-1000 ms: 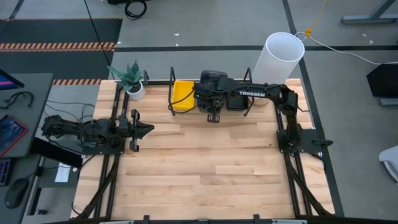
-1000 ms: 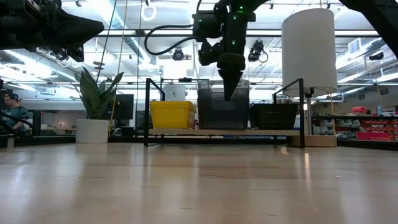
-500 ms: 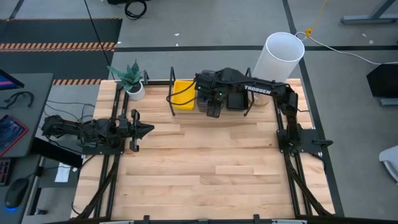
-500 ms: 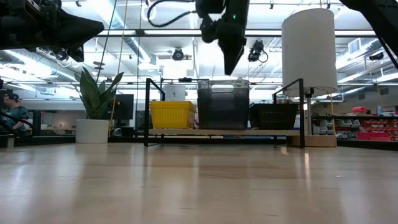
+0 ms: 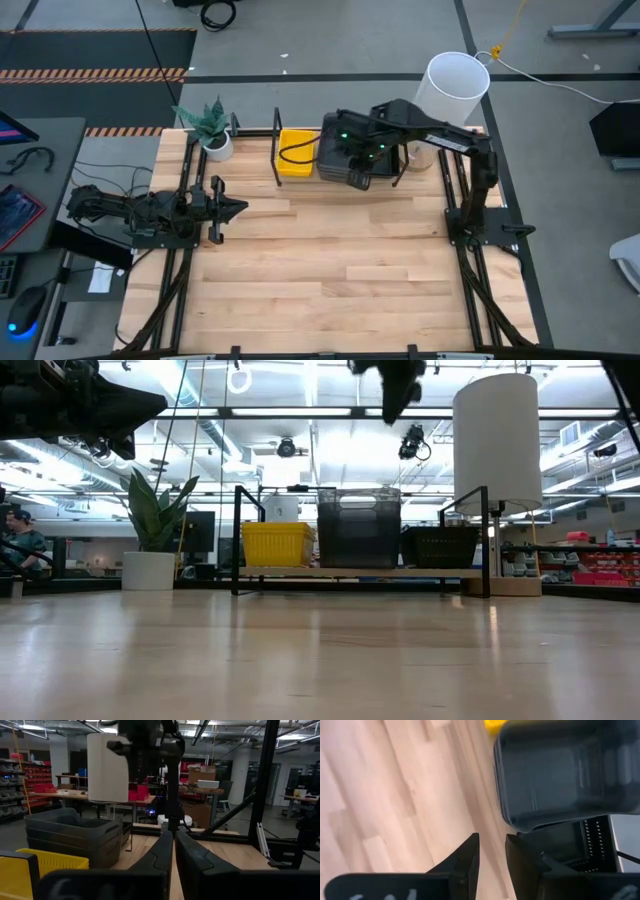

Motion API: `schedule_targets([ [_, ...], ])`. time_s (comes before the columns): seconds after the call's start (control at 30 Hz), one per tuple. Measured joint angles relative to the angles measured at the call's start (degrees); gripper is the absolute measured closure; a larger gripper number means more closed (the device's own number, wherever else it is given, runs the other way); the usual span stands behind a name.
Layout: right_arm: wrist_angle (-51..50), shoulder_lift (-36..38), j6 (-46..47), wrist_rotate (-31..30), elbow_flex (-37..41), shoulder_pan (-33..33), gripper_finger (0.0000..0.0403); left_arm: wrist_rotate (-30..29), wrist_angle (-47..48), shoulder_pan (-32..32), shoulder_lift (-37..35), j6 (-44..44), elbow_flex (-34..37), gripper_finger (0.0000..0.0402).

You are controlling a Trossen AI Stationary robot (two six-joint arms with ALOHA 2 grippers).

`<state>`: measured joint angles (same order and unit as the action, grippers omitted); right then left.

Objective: Stack baskets on shelf by color
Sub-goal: Return to Home Position

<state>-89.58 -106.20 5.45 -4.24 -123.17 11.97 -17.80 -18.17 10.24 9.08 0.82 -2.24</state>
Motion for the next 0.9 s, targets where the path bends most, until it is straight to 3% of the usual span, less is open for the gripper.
schedule_targets([
  [0.17,1.14,4.23,2.99,-1.36,0.01,-3.87,0.0306,-0.01,0.0,0.01,0.0,0.0,0.0,0.0372],
  [0.47,1.29,8.92,5.52,-15.91,0.04,-15.34,0.0307,0.0,0.0,0.0,0.0,0.0,0.0,0.0368],
  [0.6,2.05,11.25,8.24,-17.37,0.73,-18.69,0.031,0.0,0.0,0.0,0.0,0.0,0.0,0.0374],
  [0.73,8.49,16.07,9.4,-18.64,8.22,-20.7,0.0326,0.0,0.0,0.01,0.0,0.0,0.0,0.0376],
  [0.9,21.27,26.06,9.38,-17.28,25.64,-20.97,0.0361,0.0,0.0,0.01,0.0,0.01,0.0,0.0369],
])
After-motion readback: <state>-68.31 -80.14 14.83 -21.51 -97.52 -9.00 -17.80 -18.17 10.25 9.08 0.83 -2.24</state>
